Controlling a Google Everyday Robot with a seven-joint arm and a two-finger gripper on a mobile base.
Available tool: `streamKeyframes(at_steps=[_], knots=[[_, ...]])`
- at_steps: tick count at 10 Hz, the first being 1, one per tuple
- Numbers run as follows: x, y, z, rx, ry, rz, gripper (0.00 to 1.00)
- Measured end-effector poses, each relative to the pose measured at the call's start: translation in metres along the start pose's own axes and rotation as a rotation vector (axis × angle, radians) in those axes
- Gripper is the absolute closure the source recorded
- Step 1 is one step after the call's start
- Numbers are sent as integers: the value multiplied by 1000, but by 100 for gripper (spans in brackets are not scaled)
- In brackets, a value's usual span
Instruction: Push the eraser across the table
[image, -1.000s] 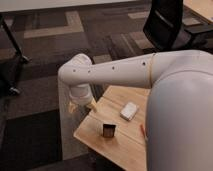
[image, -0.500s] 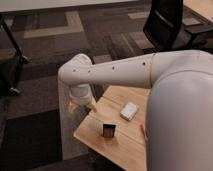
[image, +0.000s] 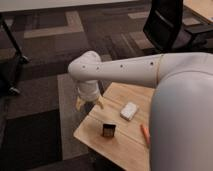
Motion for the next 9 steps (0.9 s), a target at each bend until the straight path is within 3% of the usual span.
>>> streamKeyframes(at_steps=[1, 2, 3, 5, 9], knots=[[-2, -10, 0, 8, -2, 5, 35], [-1, -42, -3, 35, -6, 19, 35], [4, -58, -7, 47, -2, 32, 35], [25, -109, -22, 78, -5, 78, 35], [24, -105, -22, 74, -8, 71, 35]])
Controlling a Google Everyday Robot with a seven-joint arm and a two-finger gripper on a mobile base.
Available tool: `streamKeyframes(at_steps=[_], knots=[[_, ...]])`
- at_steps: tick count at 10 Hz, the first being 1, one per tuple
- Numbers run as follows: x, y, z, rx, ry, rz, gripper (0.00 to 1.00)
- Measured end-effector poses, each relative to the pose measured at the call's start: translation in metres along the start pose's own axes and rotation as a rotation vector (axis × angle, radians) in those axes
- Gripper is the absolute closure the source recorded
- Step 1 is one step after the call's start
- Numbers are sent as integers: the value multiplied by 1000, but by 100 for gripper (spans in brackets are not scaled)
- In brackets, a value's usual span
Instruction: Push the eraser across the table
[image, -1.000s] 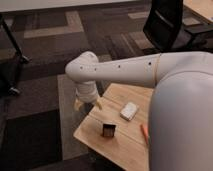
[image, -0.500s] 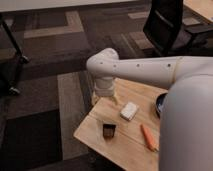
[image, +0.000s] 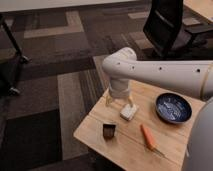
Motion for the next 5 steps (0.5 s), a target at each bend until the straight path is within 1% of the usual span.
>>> streamKeyframes(at_steps=[2, 3, 4, 5], knots=[[0, 0, 0, 1, -1, 0, 35], [1, -14, 5, 26, -2, 39, 35], [10, -38, 12, 48, 10, 88, 35], [14, -48, 16, 54, 13, 105, 35]])
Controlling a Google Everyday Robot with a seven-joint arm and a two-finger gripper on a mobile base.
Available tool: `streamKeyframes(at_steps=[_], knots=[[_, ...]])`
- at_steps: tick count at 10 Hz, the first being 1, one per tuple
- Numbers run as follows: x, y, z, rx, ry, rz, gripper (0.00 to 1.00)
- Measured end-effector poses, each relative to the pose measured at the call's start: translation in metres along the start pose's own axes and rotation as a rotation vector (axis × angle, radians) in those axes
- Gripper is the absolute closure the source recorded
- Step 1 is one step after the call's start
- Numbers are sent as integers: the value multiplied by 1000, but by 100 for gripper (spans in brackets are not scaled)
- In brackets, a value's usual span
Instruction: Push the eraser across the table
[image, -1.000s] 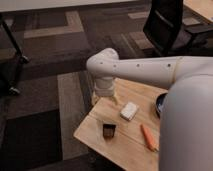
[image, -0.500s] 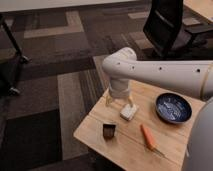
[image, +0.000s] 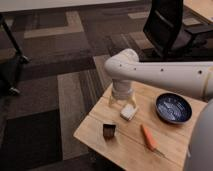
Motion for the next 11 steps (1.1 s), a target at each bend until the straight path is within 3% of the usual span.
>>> streamKeyframes(at_steps=[2, 8, 11], knots=[[17, -26, 20, 0, 31, 10, 35], [88, -39, 53, -57, 59, -197, 35], [104, -43, 83, -26, 68, -243, 35]])
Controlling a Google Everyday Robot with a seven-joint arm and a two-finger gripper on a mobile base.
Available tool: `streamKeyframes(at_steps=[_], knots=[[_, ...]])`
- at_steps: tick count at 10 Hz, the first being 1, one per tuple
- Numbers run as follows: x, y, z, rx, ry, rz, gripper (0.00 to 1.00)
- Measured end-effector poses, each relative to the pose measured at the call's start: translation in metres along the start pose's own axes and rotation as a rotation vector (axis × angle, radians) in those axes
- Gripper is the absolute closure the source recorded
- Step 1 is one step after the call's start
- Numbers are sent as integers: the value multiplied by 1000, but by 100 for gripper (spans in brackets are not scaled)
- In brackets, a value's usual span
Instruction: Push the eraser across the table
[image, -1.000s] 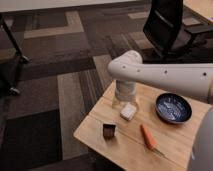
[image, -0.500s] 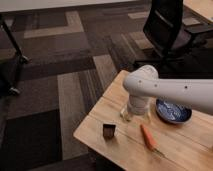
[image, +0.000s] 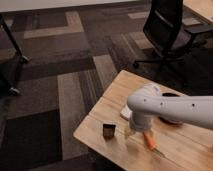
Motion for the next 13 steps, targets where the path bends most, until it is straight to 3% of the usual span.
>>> streamKeyframes(at_steps=[2, 5, 8, 10, 11, 13], knots=[[-6, 12, 8, 7, 0, -37, 35], [-39, 49, 9, 15, -30, -148, 35], [-108, 120, 9, 37, -90, -394, 35], [-137, 150, 7, 36, -110, -488, 35], [-148, 163, 5, 30, -118, -517, 35], [-162, 157, -9, 43, -137, -496, 35]])
